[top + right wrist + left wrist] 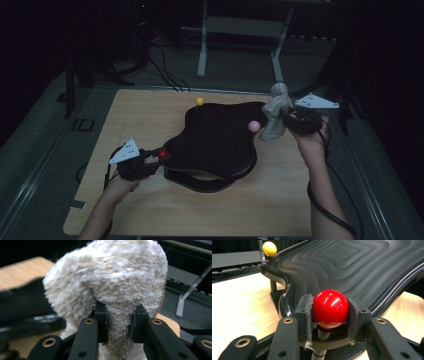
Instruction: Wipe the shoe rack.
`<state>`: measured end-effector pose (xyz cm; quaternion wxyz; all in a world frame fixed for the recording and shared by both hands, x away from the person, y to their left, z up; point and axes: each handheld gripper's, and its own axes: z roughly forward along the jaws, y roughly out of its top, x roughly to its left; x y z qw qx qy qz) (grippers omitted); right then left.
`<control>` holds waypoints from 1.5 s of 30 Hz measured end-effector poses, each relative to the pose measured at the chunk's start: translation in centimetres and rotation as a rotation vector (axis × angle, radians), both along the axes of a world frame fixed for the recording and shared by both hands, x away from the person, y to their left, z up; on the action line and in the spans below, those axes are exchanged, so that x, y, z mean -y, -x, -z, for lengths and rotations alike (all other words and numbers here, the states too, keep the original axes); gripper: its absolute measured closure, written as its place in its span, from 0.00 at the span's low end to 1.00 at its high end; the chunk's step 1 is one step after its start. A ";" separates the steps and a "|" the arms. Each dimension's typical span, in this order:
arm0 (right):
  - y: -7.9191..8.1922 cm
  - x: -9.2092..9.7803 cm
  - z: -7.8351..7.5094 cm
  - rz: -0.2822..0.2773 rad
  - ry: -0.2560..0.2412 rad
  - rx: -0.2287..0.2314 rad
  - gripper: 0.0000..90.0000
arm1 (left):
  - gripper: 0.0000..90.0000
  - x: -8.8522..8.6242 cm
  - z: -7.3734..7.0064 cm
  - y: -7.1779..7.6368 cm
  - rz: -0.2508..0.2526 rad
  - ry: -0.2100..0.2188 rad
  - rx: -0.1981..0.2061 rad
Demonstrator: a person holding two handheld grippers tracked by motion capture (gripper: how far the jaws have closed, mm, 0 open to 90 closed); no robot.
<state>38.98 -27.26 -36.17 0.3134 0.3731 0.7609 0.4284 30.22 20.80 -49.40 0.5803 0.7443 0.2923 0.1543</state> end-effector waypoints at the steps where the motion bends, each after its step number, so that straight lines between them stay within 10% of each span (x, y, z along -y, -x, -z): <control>1: -0.1 0.0 0.4 0.005 -0.009 -0.010 0.83 | 0.66 0.0 0.0 0.0 0.000 0.003 -0.001; 11: 1.2 0.9 -0.5 -0.053 -0.048 0.005 0.83 | 0.66 0.0 0.0 0.0 0.001 0.001 0.001; 14: 1.1 0.5 1.0 -0.052 0.018 -0.033 0.83 | 0.66 0.0 0.0 0.0 -0.003 -0.001 0.002; 21: 3.1 1.6 3.1 -0.084 -0.022 -0.076 0.83 | 0.66 0.0 0.0 0.1 -0.006 -0.001 -0.001; 31: 8.4 0.5 0.6 -0.421 -0.132 -0.025 0.82 | 0.66 0.1 -0.1 0.1 -0.013 -0.009 0.001; 36: 8.0 -1.6 1.2 -0.433 -0.072 -0.048 0.83 | 0.66 0.0 0.0 0.1 -0.019 -0.007 0.002; 45: 8.5 -0.9 1.3 -0.438 -0.121 -0.075 0.83 | 0.66 0.0 0.0 0.2 -0.025 -0.009 0.003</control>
